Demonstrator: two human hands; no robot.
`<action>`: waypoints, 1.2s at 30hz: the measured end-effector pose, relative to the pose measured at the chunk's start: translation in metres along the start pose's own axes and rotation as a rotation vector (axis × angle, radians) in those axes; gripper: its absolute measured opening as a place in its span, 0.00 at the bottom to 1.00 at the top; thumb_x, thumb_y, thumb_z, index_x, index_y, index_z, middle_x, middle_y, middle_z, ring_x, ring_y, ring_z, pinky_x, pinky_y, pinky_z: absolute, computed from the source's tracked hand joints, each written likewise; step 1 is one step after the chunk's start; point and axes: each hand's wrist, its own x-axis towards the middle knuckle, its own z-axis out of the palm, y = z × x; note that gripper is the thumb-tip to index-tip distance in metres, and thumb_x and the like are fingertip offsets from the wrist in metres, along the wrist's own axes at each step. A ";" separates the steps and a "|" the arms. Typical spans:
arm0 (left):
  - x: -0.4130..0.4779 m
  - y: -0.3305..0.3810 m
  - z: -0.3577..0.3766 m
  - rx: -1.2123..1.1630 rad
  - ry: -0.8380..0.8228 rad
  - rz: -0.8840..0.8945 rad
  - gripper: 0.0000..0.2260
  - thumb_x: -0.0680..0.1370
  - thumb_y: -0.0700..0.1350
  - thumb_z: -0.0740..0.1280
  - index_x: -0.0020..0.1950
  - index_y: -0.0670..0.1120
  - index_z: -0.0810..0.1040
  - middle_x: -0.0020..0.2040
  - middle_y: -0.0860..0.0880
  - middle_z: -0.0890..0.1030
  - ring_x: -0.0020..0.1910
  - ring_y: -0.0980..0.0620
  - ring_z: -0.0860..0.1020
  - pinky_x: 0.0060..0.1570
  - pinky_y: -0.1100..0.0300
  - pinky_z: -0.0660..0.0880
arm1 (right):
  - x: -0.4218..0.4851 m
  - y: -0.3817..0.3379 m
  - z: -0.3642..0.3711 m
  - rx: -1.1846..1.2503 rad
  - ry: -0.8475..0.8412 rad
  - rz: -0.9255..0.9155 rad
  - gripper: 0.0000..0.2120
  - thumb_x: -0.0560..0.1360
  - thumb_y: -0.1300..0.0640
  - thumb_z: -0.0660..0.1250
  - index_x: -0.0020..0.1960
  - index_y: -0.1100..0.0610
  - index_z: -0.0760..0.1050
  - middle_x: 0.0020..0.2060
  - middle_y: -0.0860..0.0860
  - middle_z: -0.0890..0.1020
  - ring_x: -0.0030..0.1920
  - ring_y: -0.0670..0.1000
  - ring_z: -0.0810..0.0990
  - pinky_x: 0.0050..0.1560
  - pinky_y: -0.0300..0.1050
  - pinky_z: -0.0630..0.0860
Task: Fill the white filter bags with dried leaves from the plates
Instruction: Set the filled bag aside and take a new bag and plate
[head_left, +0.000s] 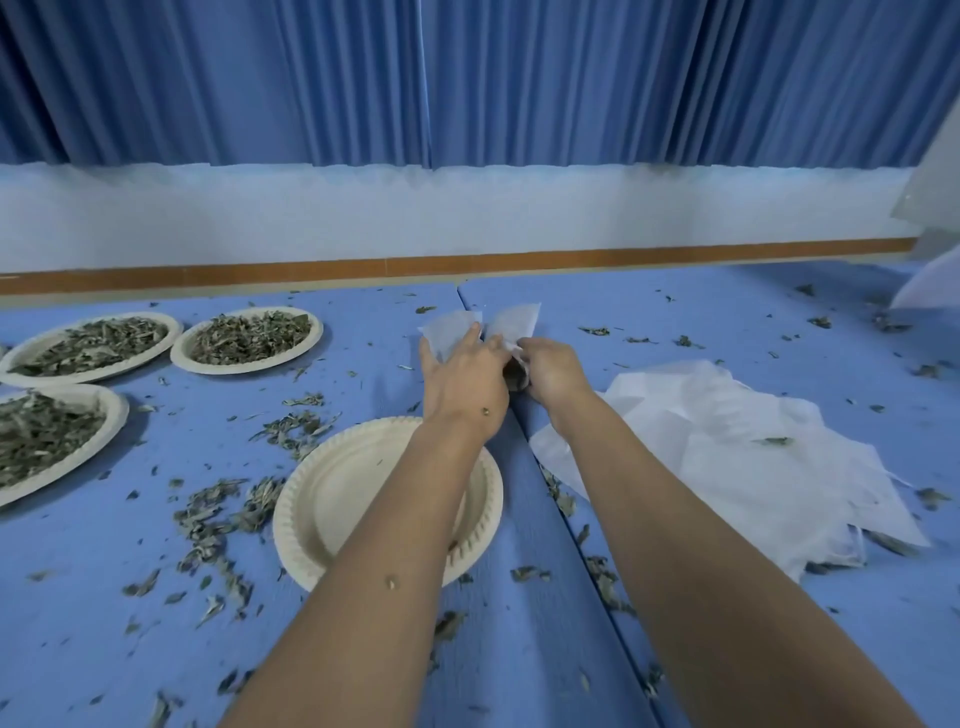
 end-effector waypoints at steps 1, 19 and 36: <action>-0.003 0.001 -0.002 -0.022 0.016 0.010 0.21 0.79 0.35 0.53 0.69 0.49 0.68 0.73 0.52 0.65 0.76 0.57 0.49 0.71 0.40 0.40 | -0.003 -0.002 -0.001 -0.074 0.032 -0.015 0.17 0.79 0.62 0.54 0.32 0.52 0.62 0.32 0.48 0.67 0.42 0.53 0.68 0.47 0.45 0.69; -0.071 0.058 -0.005 -0.759 -0.002 -0.076 0.12 0.77 0.39 0.60 0.56 0.45 0.79 0.57 0.50 0.80 0.54 0.53 0.76 0.52 0.62 0.70 | -0.092 0.013 -0.059 -0.678 0.382 -0.027 0.19 0.74 0.57 0.64 0.63 0.60 0.67 0.60 0.58 0.73 0.60 0.61 0.73 0.59 0.53 0.69; -0.101 -0.031 -0.065 -1.315 0.378 -0.463 0.10 0.76 0.43 0.64 0.57 0.49 0.77 0.40 0.54 0.76 0.30 0.61 0.73 0.29 0.66 0.69 | -0.132 -0.037 0.008 0.353 0.139 -0.492 0.17 0.73 0.70 0.58 0.43 0.51 0.78 0.37 0.44 0.77 0.38 0.39 0.74 0.44 0.32 0.70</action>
